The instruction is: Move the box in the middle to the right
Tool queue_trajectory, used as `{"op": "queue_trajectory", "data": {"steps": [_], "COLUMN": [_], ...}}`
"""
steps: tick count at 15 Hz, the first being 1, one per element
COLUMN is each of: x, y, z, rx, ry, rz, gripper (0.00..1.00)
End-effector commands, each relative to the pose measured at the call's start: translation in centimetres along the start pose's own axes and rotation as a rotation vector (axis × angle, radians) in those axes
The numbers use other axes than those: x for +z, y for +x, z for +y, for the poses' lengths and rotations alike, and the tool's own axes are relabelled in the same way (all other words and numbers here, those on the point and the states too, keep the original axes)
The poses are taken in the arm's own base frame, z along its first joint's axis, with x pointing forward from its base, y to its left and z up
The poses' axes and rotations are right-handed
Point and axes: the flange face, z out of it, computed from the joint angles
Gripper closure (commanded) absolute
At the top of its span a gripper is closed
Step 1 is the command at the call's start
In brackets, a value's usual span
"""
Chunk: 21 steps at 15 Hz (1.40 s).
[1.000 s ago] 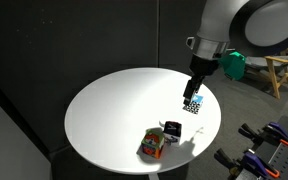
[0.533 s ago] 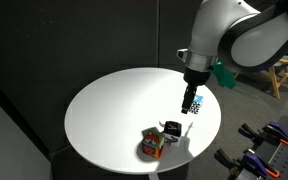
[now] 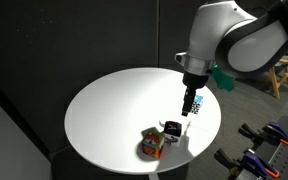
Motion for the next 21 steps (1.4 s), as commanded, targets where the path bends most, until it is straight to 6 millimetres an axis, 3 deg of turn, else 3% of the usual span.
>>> {"op": "queue_trajectory", "data": {"steps": [1,11,21], "x": [0.0,0.9,5.6], "y": [0.0,0.2,0.5], "z": [0.0,-1.2,-0.8], "rx": [0.000,-0.125,-0.191], "ry": [0.000,-0.015,0.001], "rz": [-0.001,0.025,0.047], "gripper": [0.00,0.00,0.00]}}
